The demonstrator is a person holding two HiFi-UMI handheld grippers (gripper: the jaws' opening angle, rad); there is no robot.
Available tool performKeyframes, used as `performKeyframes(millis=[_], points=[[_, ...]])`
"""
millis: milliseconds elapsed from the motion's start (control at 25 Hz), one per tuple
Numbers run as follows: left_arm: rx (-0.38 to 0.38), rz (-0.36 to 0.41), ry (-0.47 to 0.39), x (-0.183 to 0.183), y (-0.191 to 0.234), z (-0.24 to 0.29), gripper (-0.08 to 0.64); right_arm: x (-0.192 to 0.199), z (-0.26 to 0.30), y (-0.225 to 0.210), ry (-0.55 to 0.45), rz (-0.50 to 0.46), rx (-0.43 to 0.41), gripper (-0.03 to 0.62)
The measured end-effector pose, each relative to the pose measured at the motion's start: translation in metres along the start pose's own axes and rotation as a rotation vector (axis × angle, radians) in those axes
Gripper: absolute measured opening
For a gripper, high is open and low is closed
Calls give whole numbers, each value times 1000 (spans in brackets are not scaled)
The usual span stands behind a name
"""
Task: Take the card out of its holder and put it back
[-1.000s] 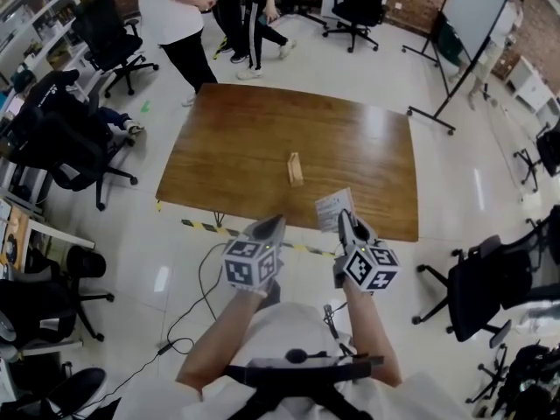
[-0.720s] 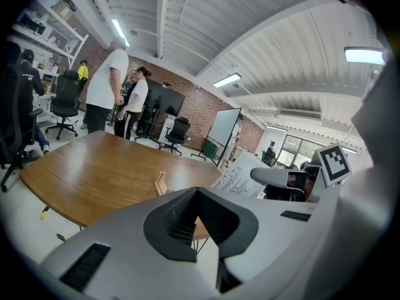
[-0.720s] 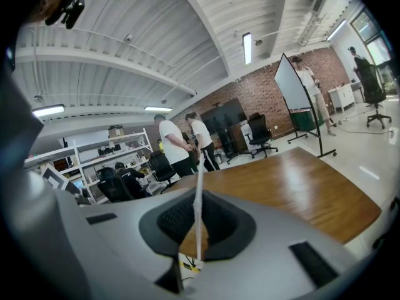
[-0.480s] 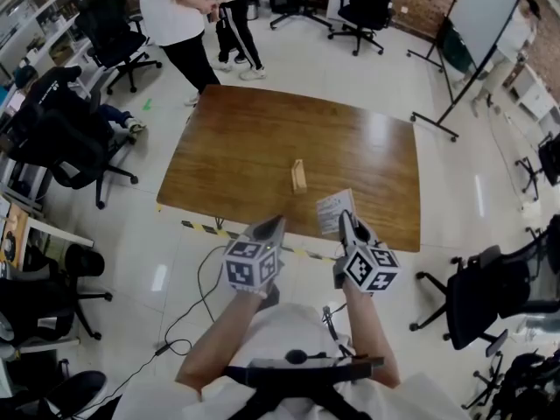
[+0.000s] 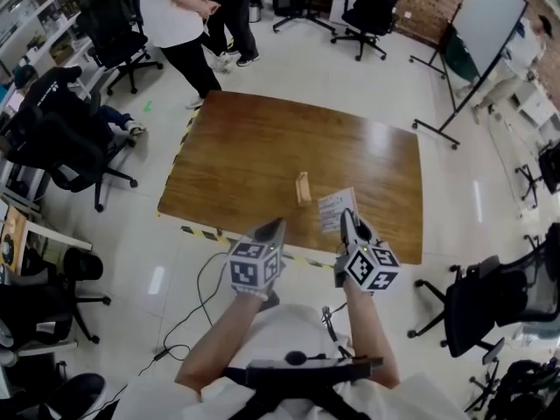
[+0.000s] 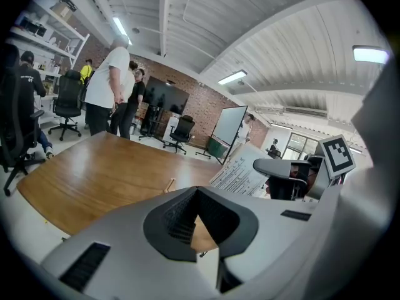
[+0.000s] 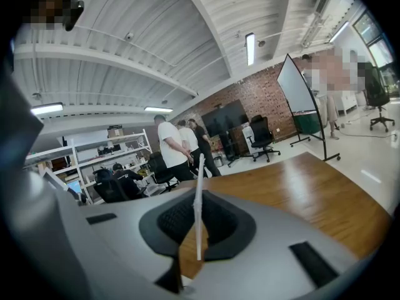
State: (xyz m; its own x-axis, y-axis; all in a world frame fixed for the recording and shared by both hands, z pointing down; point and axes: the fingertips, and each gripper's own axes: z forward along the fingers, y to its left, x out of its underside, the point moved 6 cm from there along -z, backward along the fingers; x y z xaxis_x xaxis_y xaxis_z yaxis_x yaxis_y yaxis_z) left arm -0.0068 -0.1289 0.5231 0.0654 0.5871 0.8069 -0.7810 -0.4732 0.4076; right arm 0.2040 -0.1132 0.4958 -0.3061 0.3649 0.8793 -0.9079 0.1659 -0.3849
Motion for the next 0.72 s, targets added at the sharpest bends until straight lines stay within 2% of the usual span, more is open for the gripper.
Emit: performKeyframes(millis=[400, 720], points=[[34, -7, 32, -12, 23, 22, -6, -6, 40, 4, 13, -16, 27, 17], [97, 20, 75, -16, 31, 47, -6, -7, 79, -2, 21, -21, 60, 17]])
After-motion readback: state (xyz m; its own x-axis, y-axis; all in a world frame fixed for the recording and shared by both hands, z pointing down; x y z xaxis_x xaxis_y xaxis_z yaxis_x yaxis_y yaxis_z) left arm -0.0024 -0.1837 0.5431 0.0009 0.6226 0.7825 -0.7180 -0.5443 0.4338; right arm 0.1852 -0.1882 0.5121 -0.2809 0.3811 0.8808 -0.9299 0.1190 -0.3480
